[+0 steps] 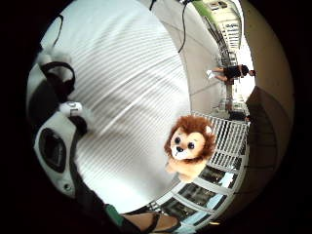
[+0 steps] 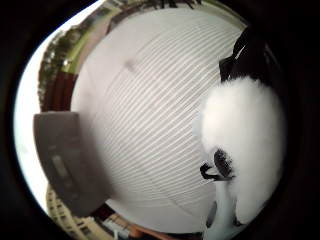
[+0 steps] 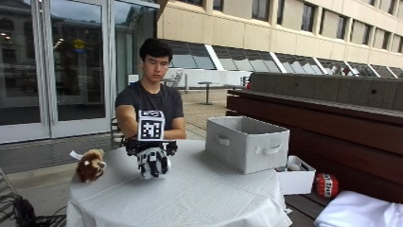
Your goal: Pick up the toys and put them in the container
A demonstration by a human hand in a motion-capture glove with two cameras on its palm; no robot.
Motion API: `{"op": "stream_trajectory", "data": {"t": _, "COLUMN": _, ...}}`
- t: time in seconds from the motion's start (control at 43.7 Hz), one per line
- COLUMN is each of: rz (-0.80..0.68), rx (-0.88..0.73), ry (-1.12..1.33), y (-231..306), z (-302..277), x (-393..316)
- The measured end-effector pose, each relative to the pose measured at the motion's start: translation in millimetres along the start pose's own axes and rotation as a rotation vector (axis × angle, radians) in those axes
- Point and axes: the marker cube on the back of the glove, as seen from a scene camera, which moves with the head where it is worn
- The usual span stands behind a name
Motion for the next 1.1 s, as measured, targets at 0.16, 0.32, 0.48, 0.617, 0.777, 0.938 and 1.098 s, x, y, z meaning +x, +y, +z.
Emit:
{"op": "stream_trajectory", "data": {"t": 0.16, "rz": -0.007, "rx": 0.036, "ry": -0.082, "y": 16.3, "z": -52.5, "x": -18.3}}
{"op": "stream_trajectory", "data": {"t": 0.32, "rz": 0.001, "rx": 0.144, "ry": -0.103, "y": 36.8, "z": -126.7, "x": -50.2}}
{"op": "stream_trajectory", "data": {"t": 0.48, "rz": 0.025, "rx": 0.211, "ry": -0.142, "y": 60.5, "z": -199.8, "x": -103.7}}
{"op": "stream_trajectory", "data": {"t": 0.617, "rz": -0.167, "rx": 0.317, "ry": -0.117, "y": 82.6, "z": -241.0, "x": -160.9}}
{"op": "stream_trajectory", "data": {"t": 0.777, "rz": -0.302, "rx": 0.283, "ry": -0.108, "y": 124.8, "z": -271.0, "x": -238.9}}
{"op": "stream_trajectory", "data": {"t": 0.938, "rz": -0.396, "rx": 0.298, "ry": -0.094, "y": 161.1, "z": -285.4, "x": -304.9}}
{"op": "stream_trajectory", "data": {"t": 1.098, "rz": -0.443, "rx": 0.368, "ry": -0.078, "y": 180.0, "z": -273.7, "x": -348.2}}
